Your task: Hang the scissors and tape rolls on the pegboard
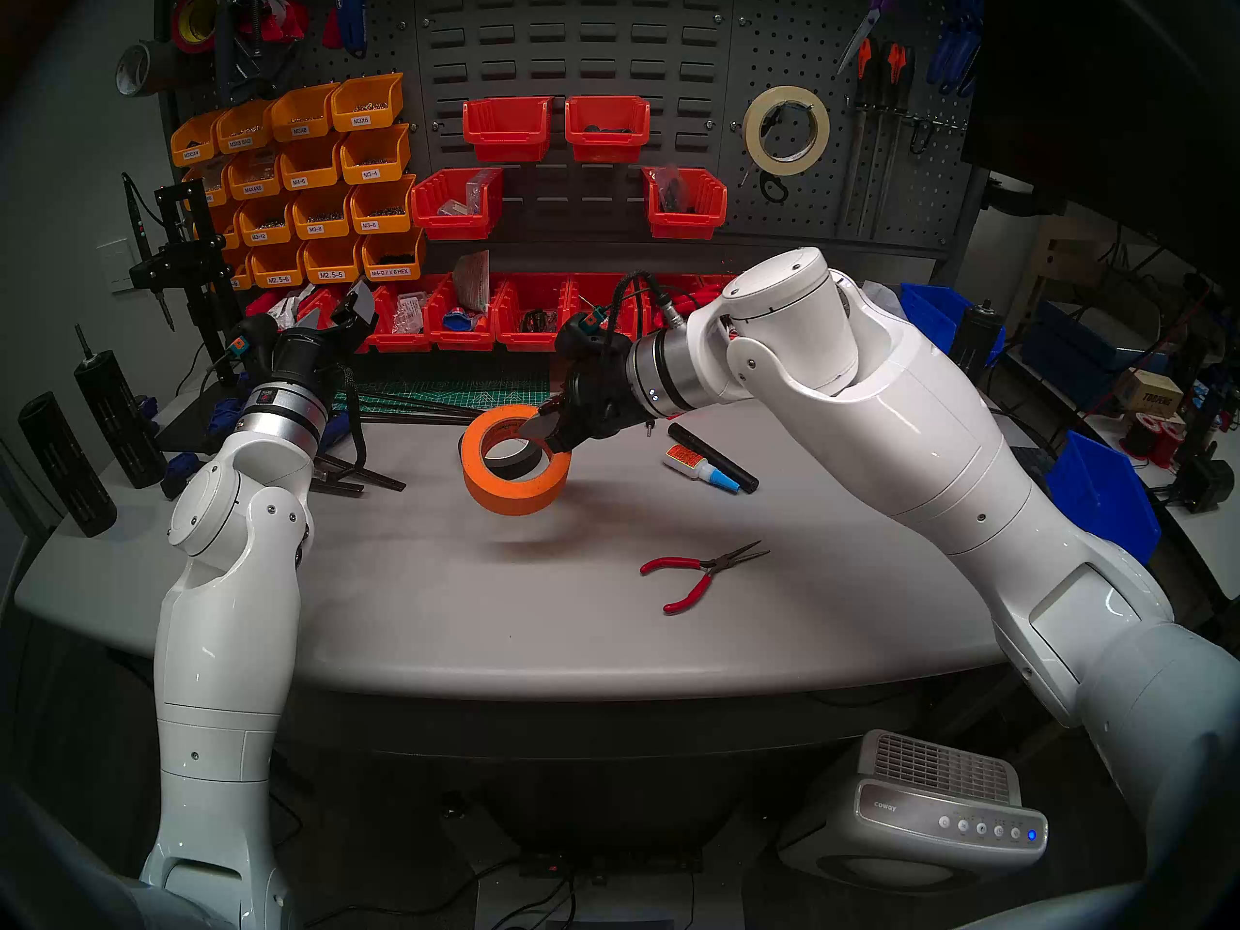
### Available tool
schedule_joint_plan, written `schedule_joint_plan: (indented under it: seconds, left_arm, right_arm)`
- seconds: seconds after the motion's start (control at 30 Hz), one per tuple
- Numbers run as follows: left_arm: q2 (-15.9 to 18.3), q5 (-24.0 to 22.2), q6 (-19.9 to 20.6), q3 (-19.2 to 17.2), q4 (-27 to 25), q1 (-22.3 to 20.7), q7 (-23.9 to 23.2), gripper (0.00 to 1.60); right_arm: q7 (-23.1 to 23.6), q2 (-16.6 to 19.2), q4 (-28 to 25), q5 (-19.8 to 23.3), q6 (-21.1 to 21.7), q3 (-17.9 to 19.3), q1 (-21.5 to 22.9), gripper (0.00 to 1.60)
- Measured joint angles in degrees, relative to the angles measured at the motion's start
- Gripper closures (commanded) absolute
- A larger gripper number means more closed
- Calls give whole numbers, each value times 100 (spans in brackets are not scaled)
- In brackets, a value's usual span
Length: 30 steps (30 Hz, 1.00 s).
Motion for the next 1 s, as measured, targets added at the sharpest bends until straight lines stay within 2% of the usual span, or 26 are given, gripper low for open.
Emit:
schedule_joint_plan:
  seconds: [0.53, 1.0]
  left_arm:
    - [0, -9, 1, 56, 66, -23, 1, 0]
    - [5, -9, 0, 93, 77, -31, -4, 0]
  right_arm:
    - [-1232, 364, -748, 187, -1070, 1488, -1138, 160]
    - [-2241, 292, -1291, 228, -2057, 2681, -2075, 160]
